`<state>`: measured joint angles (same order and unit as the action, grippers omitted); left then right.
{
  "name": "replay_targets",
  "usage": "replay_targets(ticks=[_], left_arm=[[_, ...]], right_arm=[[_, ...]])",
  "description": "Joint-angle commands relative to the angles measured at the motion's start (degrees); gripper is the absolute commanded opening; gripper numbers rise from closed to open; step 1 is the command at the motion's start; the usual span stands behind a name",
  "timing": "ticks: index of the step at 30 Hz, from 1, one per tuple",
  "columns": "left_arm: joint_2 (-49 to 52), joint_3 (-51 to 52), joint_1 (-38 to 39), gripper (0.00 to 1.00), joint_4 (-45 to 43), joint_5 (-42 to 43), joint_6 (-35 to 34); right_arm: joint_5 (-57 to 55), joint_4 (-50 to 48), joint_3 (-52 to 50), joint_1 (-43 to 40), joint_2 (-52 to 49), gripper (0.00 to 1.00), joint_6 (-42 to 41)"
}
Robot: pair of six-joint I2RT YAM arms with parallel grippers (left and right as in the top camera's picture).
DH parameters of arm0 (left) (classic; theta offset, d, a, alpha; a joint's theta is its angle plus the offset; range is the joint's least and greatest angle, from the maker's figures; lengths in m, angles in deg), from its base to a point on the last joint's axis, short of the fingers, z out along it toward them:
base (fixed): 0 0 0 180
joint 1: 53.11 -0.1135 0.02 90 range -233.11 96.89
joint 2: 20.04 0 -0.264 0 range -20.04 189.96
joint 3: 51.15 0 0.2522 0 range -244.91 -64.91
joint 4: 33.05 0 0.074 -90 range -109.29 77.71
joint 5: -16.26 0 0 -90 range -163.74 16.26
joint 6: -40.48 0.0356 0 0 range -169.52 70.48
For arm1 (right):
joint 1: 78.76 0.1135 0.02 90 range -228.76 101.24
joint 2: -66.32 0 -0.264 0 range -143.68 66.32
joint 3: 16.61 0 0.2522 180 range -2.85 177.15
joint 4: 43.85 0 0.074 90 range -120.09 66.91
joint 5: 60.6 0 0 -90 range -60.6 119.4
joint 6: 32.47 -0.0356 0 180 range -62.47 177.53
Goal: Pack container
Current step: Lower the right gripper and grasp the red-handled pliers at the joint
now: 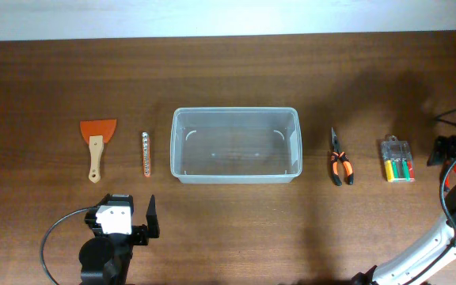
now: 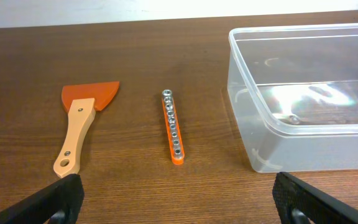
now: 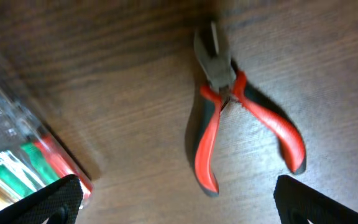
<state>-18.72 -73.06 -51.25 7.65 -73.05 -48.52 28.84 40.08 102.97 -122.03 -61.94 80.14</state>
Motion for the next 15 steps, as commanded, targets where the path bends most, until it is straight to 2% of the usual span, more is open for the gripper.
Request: replay_targets(ticks=[1,6,15], left_arm=[[-0.4,0.4,0.3,0.99,-0.2,0.6,-0.2],[-0.4,0.4,0.3,0.99,-0.2,0.6,-0.2],[-0.4,0.4,0.3,0.99,-0.2,0.6,-0.2]], right_arm=[[-0.2,-0.7,-1.0,-0.3,-0.5,0.98,1.3],[-4.8,-1.6,-1.1,-0.3,-0.5,0.98,-1.7],[-4.8,-1.7,-5.0,-0.3,-0.5,0.98,-7.2]])
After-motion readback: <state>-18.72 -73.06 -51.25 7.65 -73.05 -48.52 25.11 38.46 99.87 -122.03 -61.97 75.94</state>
